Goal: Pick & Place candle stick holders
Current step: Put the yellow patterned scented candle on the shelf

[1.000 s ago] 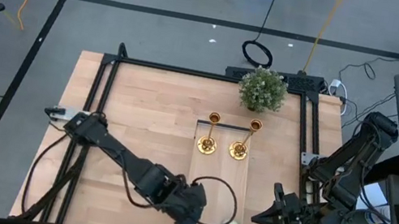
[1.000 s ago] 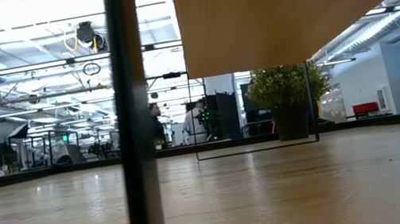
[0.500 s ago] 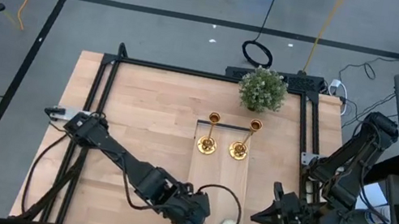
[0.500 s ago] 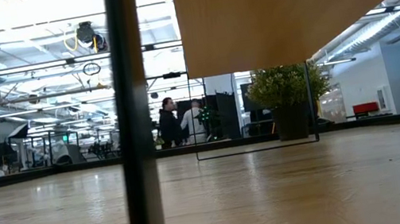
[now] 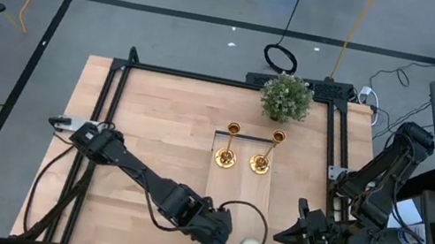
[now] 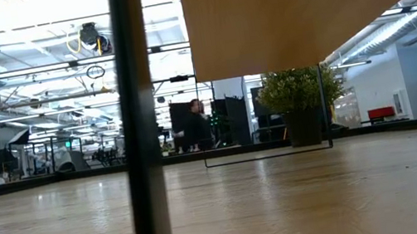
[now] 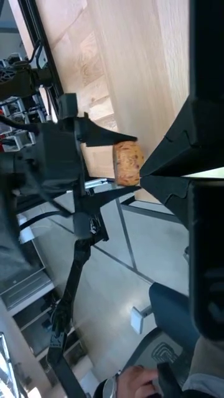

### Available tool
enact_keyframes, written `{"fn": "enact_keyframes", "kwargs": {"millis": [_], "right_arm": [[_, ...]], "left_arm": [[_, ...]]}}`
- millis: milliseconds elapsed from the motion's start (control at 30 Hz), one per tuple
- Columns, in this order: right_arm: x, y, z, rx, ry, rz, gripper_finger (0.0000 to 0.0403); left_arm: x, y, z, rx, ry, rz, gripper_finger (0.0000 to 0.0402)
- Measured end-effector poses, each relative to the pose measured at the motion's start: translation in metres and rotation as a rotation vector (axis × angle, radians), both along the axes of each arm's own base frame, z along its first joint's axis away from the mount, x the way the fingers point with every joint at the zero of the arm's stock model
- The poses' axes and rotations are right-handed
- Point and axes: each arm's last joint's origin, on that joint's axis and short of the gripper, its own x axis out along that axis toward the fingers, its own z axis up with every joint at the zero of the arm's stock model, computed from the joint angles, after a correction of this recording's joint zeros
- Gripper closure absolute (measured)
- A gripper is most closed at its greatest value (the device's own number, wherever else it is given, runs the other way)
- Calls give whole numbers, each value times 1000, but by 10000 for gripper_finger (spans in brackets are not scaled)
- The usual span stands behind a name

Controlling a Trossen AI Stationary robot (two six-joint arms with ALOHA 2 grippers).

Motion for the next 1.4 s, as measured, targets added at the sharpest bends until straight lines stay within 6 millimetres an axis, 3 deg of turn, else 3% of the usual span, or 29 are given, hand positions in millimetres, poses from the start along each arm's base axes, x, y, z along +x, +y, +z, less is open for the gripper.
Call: {"fn": "enact_keyframes", "kwargs": {"millis": [500,700,967,1233,1400], "right_arm": [[0,0,0,-3,-1,1,403],[0,0,0,-8,-2,3,403],[0,0,0,-12,-3,4,403],[0,0,0,-12,-3,4,403],[0,0,0,-13,-3,4,403]], "left_arm": [[-3,0,0,8,15,-1,107],[-3,0,0,3,28,11,78],[-3,0,0,-8,32,3,105],[-3,0,0,-1,24,27,31],[-3,1,0,-4,25,42,17]]}}
